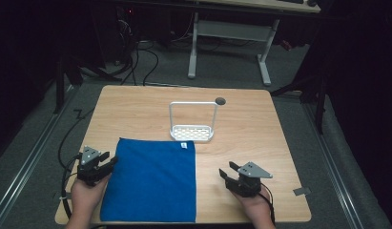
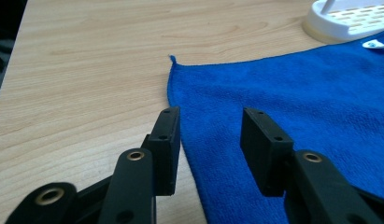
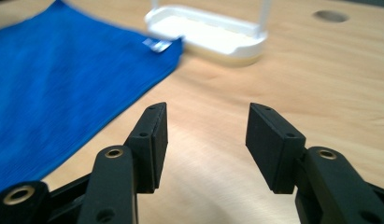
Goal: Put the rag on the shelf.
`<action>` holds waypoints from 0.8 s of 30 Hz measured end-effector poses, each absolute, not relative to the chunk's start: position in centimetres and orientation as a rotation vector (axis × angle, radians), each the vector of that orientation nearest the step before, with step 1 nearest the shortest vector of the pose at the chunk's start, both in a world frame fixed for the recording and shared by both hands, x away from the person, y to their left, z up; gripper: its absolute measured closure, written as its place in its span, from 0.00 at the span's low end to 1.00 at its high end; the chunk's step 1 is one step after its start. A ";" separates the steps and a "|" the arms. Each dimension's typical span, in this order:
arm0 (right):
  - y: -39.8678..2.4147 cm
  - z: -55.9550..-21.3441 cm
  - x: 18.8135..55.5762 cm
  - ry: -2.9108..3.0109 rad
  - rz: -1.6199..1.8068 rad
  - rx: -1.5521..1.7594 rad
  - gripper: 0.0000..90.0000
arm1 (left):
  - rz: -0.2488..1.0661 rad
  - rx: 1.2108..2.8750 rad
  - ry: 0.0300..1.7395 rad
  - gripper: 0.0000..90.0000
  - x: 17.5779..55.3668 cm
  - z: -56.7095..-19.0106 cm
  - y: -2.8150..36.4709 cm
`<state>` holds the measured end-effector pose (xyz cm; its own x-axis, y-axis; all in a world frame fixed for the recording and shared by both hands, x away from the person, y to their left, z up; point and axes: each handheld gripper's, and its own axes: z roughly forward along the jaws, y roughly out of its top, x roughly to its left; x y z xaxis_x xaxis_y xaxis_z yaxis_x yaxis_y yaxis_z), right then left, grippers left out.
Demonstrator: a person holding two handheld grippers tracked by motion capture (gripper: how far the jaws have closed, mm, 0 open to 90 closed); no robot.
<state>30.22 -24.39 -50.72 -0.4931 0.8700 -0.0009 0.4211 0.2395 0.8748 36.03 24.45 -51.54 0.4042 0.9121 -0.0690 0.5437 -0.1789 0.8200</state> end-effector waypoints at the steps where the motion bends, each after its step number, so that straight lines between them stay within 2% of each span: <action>1: -24.6 -50.7 30.2 2.015 1.184 1.168 0.55 | 0.573 1.851 1.252 0.64 36.0 -51.5 24.4; 6: -25.0 -50.8 30.2 1.997 1.180 1.108 0.57 | 0.585 1.878 1.211 0.62 36.1 -51.5 23.2; 18: -25.0 -51.1 30.7 2.016 1.171 1.131 0.56 | 0.589 1.900 1.227 0.56 36.4 -52.2 23.5; 24: -24.5 -51.0 30.8 1.981 1.141 1.128 0.61 | 0.583 1.882 1.233 0.56 36.4 -52.2 23.7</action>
